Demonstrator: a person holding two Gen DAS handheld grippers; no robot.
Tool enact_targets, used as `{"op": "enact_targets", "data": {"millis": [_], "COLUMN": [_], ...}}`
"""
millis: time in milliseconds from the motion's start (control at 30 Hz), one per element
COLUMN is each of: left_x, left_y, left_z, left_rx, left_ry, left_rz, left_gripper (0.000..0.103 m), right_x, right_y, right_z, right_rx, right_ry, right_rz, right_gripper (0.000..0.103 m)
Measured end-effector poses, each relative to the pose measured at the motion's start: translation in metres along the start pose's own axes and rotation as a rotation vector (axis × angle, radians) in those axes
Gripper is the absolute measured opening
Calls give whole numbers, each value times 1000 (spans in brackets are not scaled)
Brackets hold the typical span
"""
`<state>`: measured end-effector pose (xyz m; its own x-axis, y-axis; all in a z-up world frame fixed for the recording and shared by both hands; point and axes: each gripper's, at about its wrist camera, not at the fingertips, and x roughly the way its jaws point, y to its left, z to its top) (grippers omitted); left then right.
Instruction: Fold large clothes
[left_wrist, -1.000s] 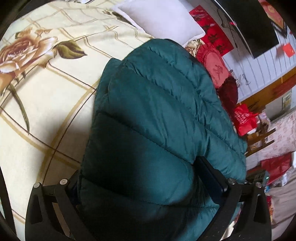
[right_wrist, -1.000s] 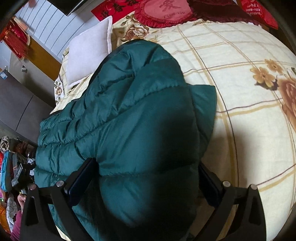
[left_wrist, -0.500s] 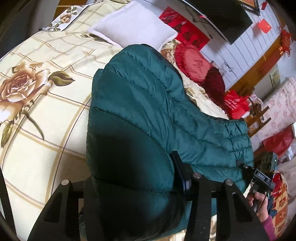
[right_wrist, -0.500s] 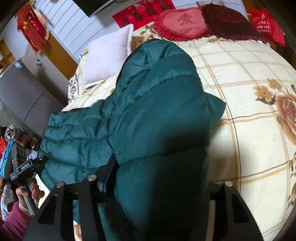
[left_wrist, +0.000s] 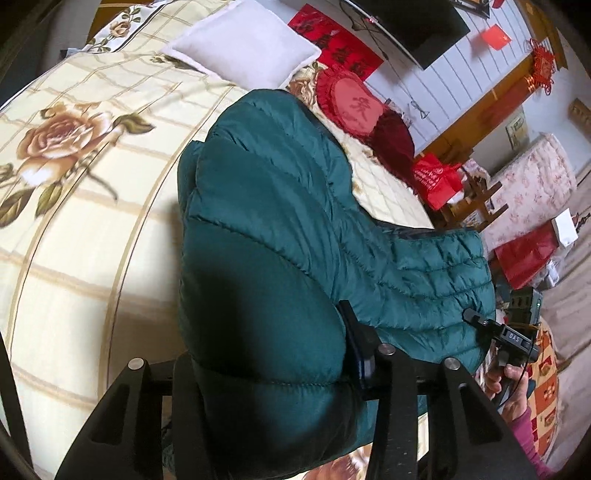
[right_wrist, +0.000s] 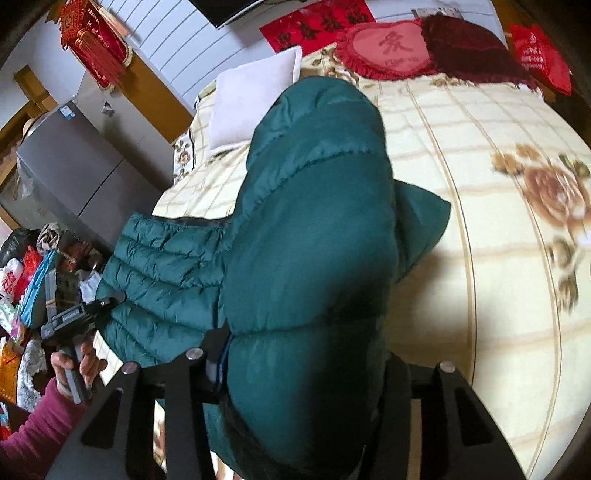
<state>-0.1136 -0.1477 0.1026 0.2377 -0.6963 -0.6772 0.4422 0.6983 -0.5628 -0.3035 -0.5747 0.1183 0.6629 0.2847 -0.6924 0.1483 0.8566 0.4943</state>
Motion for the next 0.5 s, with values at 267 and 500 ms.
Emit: {"op": "enact_targets", "data": {"millis": [267,500], "left_x": [20,-24], "left_y": [21,-9], "left_z": [-15,-21], "left_rx": [-68,50], "left_ry": [7,-113], "left_rz": [115,302], "left_gripper": [85,85], "right_x": [33,4], "right_y": [-44,-7], "right_z": [-33,-30], "right_rx": [159,39], "right_ry": [38,-11], "right_rz": [-204,-375], "right_gripper": [92,92]}}
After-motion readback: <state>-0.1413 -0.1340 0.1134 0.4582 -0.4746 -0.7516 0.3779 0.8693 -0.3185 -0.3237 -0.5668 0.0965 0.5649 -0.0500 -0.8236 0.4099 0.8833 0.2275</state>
